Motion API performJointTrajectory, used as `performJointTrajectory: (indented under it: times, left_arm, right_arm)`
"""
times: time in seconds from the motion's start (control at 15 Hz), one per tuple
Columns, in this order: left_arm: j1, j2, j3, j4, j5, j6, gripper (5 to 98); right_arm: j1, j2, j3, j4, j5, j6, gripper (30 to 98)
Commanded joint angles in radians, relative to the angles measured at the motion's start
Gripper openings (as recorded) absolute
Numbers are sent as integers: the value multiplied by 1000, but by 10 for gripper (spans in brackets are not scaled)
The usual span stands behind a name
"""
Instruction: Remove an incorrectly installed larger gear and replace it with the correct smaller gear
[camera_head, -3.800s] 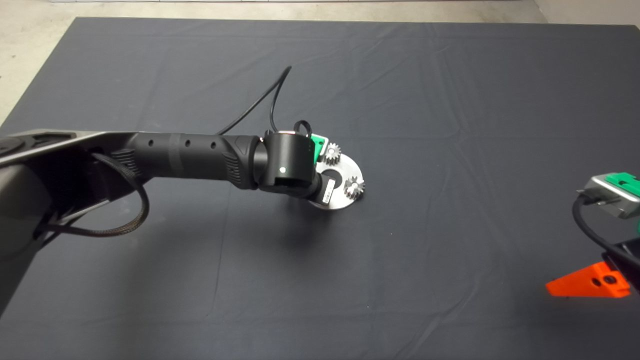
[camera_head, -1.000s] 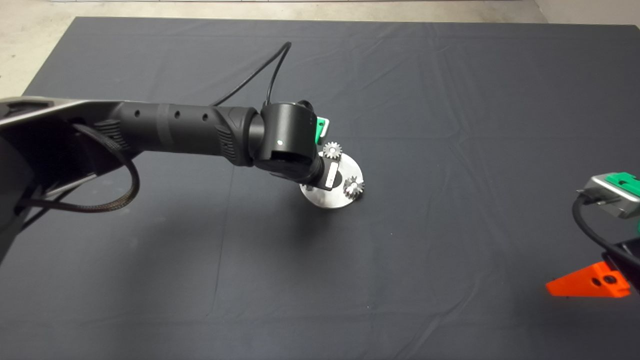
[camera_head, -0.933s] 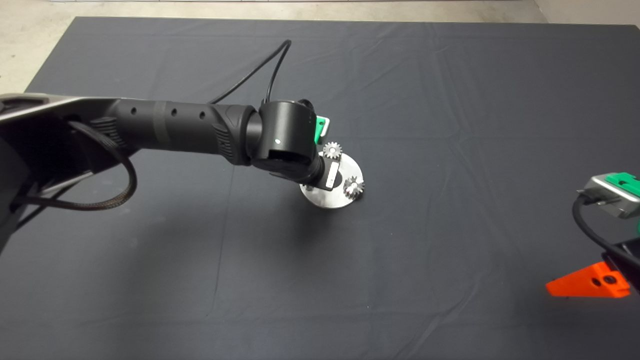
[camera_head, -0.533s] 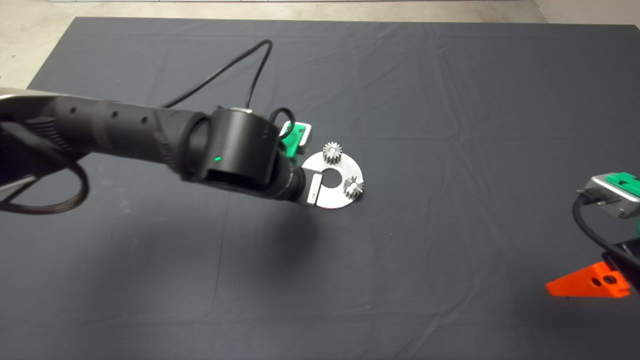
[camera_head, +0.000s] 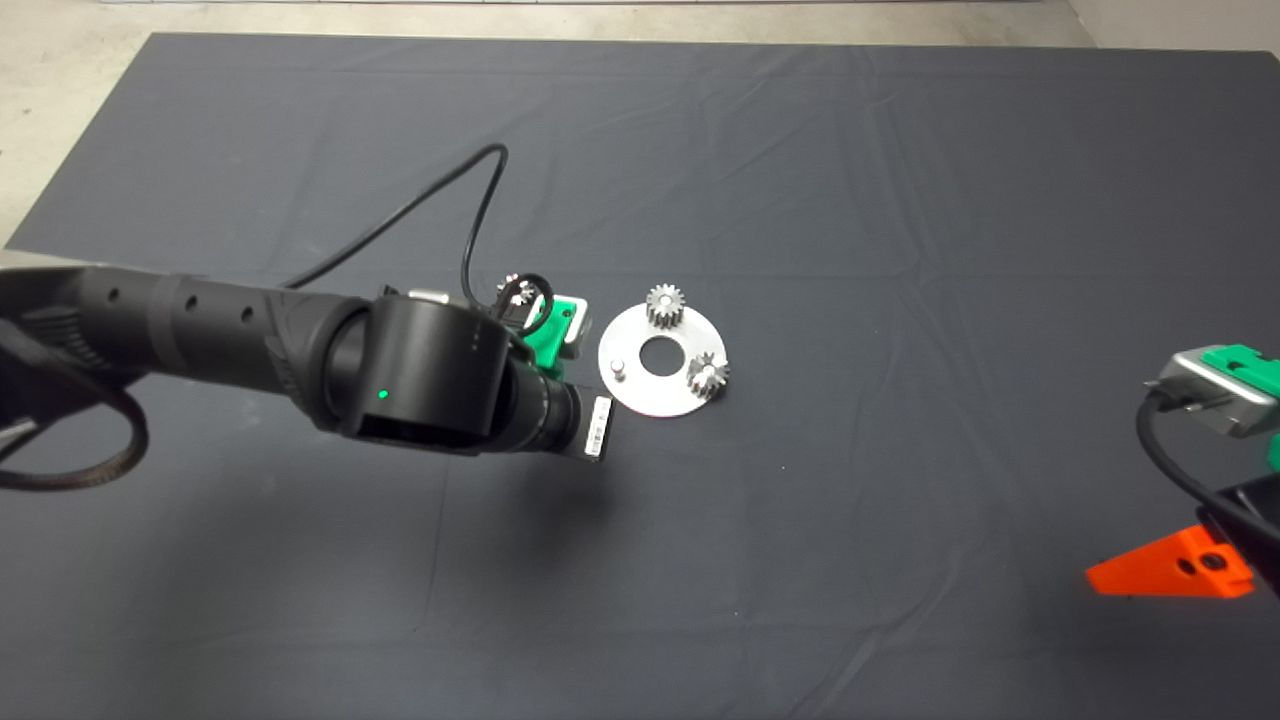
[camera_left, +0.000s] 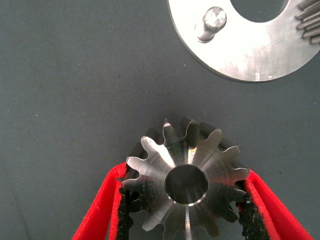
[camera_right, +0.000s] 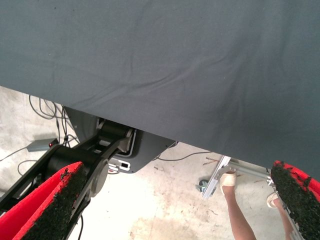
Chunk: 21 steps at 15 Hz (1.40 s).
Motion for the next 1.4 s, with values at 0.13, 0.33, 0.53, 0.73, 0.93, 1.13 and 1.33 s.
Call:
performJointTrajectory:
  times: [0.13,0.33,0.53,0.73,0.93,1.13,1.33]
  left_arm:
    - [48,-8,-21,88,92,19,420]
    - [85,-2,-80,114,91,84,419]
    - [94,0,-92,154,91,135,418]
    - [94,-2,-113,157,90,153,418]
    - [88,-10,-103,153,90,159,422]
    - [86,-17,-106,150,91,158,455]
    - [83,-27,-101,147,89,159,486]
  right_arm:
    - [15,5,3,34,2,0,977]
    - [15,7,3,34,2,0,977]
    - [15,10,1,34,2,0,977]
    - [15,33,1,35,2,0,977]
    - [15,33,1,35,2,1,977]
    - [15,31,1,35,0,1,977]
    - [13,31,1,35,-4,3,977]
